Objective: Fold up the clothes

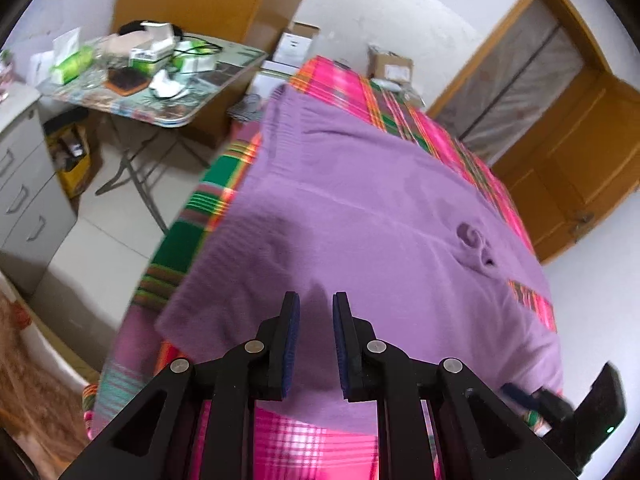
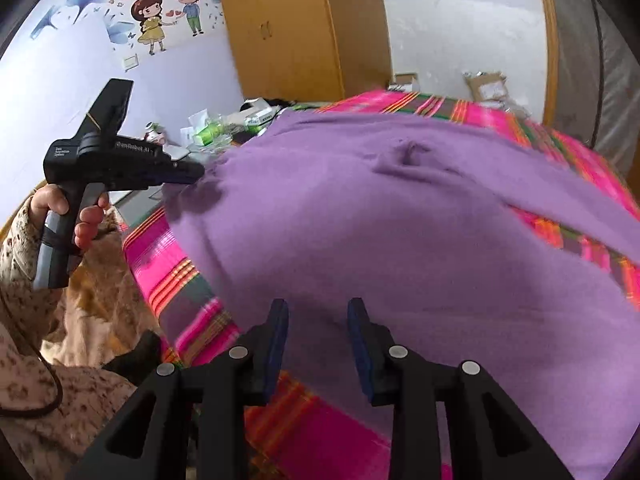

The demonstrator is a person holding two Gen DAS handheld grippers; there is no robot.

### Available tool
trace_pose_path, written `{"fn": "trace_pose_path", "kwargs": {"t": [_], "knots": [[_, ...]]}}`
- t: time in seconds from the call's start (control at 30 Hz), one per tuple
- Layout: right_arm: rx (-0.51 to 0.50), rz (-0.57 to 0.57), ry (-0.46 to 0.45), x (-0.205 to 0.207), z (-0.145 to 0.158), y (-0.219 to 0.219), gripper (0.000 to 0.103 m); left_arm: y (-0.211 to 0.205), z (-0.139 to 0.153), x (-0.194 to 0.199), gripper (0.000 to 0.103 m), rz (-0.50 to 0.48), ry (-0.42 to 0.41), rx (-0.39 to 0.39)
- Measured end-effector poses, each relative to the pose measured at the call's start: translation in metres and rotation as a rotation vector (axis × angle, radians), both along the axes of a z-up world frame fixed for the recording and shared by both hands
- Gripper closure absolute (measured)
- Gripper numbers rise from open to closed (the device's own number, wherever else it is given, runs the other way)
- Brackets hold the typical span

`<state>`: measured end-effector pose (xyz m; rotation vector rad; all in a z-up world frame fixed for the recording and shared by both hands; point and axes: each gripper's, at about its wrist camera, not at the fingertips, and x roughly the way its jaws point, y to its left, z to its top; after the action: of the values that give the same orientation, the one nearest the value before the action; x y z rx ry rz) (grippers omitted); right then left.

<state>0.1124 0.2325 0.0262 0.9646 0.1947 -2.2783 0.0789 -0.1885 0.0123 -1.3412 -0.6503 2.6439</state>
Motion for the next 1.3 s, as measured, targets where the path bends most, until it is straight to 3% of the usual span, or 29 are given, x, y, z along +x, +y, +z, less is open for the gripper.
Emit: {"fn": "trace_pose_path", "kwargs": {"t": [0.1, 0.5, 0.6, 0.8, 0.9, 1.03, 1.3], "knots": [[0.009, -0.123, 0.01, -0.011, 0.005, 0.033, 0.071, 0.008, -0.002, -0.002, 0.086, -0.027, 0.0, 0.008], [-0.029, -0.432, -0.014, -0.067, 0.024, 0.148, 0.071, 0.024, -0.003, -0.025, 0.086, -0.038, -0.009, 0.006], [-0.05, -0.434, 0.011, -0.089, 0.042, 0.168, 0.071, 0.032, -0.001, -0.035, 0.086, -0.049, -0.012, 0.002], [0.05, -0.492, 0.037, -0.157, 0.051, 0.188, 0.071, 0.045, 0.001, -0.06, 0.086, -0.049, -0.019, 0.004], [0.021, -0.488, 0.004, -0.186, 0.048, 0.198, 0.071, 0.052, 0.0, -0.075, 0.086, -0.048, -0.036, -0.008], [0.095, -0.49, -0.004, -0.23, 0.037, 0.203, 0.071, 0.059, 0.001, -0.094, 0.086, -0.038, -0.039, -0.006], [0.119, -0.44, -0.069, -0.307, 0.023, 0.219, 0.071, 0.084, -0.002, -0.132, 0.086, -0.053, -0.04, 0.025]]}}
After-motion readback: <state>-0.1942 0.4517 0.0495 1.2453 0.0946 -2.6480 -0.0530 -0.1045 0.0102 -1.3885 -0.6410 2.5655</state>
